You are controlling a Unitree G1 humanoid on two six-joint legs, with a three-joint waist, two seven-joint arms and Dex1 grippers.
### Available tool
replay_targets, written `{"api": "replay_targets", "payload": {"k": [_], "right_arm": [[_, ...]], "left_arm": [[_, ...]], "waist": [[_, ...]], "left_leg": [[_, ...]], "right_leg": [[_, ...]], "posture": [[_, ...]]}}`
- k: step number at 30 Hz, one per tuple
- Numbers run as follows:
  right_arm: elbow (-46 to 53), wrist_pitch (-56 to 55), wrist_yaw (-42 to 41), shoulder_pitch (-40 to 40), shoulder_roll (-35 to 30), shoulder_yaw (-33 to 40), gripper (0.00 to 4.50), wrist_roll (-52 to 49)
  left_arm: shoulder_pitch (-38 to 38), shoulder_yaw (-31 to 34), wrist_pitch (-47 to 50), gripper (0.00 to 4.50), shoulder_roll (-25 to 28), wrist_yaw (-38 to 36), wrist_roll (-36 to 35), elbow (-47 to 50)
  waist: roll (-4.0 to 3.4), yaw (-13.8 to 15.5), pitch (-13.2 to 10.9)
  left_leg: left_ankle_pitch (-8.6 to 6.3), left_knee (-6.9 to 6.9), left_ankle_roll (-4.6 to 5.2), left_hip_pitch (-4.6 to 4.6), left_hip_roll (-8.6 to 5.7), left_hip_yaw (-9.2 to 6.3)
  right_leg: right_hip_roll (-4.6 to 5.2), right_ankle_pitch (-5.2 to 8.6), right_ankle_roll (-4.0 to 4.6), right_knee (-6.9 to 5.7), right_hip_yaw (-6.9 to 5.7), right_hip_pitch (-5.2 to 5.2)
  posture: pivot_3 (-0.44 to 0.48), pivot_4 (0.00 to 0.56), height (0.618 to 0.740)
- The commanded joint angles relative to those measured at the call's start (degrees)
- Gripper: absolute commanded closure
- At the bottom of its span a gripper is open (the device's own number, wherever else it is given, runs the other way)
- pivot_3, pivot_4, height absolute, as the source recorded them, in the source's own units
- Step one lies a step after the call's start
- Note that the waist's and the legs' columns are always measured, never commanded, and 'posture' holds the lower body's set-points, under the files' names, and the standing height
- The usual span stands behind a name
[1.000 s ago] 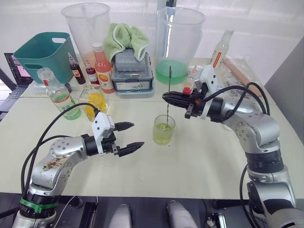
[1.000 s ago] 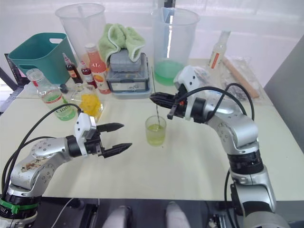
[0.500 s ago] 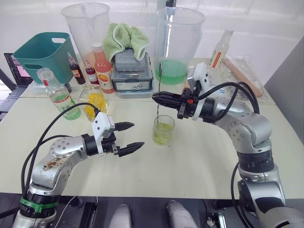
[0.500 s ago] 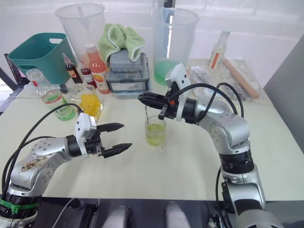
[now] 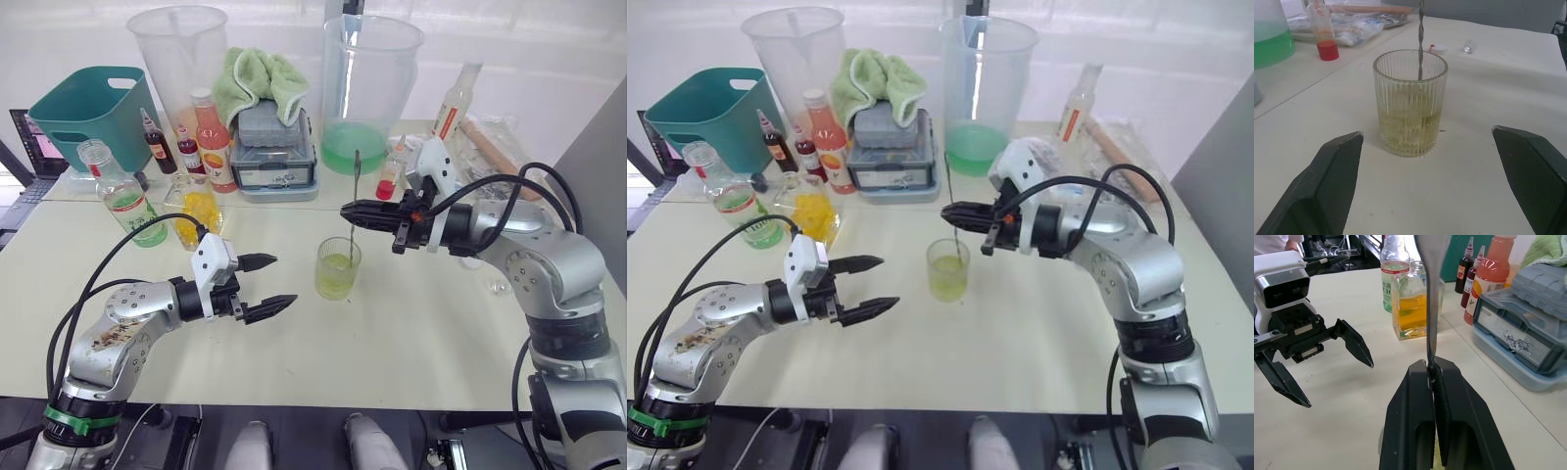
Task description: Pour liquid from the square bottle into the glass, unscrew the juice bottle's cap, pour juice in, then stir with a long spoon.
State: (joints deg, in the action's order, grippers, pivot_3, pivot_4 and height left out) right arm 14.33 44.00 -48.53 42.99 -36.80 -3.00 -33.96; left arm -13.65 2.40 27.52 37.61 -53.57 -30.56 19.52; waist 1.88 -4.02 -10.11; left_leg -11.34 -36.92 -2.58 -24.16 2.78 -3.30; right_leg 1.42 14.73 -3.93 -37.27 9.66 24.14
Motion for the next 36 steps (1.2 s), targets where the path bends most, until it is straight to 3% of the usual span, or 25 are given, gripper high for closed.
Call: {"api": "replay_targets", "payload": {"k": [1,7,13,25,36], "right_arm": [[-0.1,-2.5,-0.2,1.7,0.0,2.4,4.5,0.5],[-4.1,-10.5,2.0,2.9,7.6,2.8,4.5,1.5],[-2.8,-7.6,0.7,1.8,10.4,2.4,4.5,-1.5],[0.8,-2.7,-0.7,0.3,3.3,5.6,4.5,-4.5],[2.1,1.5,2.0,4.7,3.6,11.3,4.5,-12.7]], "left_arm": [[-0.6,0.8,-1.1,0.04,0.4,-0.6,-0.5,1.2],[-0.6,0.9,-1.3,0.04,0.3,-0.5,-0.4,1.2],[-0.6,1.0,-1.2,0.04,0.5,-0.5,-0.3,1.3],[-0.9,0.9,-2.0,0.04,0.7,-1.1,0.1,0.6],[-0.8,0.7,-2.6,0.04,0.5,-1.2,0.1,0.3]], "waist": [[0.0,0.0,0.0],[0.0,-0.2,0.0],[0.0,0.1,0.0],[0.0,0.0,0.0],[0.0,0.0,0.0]], "left_leg": [[0.0,0.0,0.0,0.0,0.0,0.0],[0.0,0.0,0.0,0.01,0.01,0.0],[0.0,0.0,0.0,-0.01,0.0,-0.01],[0.0,-0.04,0.0,0.1,-0.02,-0.01],[0.0,-0.04,0.0,0.09,-0.02,-0.01]], "right_leg": [[0.0,0.0,0.0,0.0,0.0,0.0],[-0.01,-0.01,0.01,-0.01,0.0,0.0],[0.01,-0.01,0.01,-0.05,-0.01,0.0],[-0.01,0.01,0.01,-0.33,0.0,0.03],[-0.01,0.01,0.01,-0.34,0.0,0.03]], "posture": [[0.0,0.15,0.728],[0.0,0.15,0.728],[0.0,0.15,0.728],[0.0,0.15,0.728],[0.0,0.15,0.728]]}}
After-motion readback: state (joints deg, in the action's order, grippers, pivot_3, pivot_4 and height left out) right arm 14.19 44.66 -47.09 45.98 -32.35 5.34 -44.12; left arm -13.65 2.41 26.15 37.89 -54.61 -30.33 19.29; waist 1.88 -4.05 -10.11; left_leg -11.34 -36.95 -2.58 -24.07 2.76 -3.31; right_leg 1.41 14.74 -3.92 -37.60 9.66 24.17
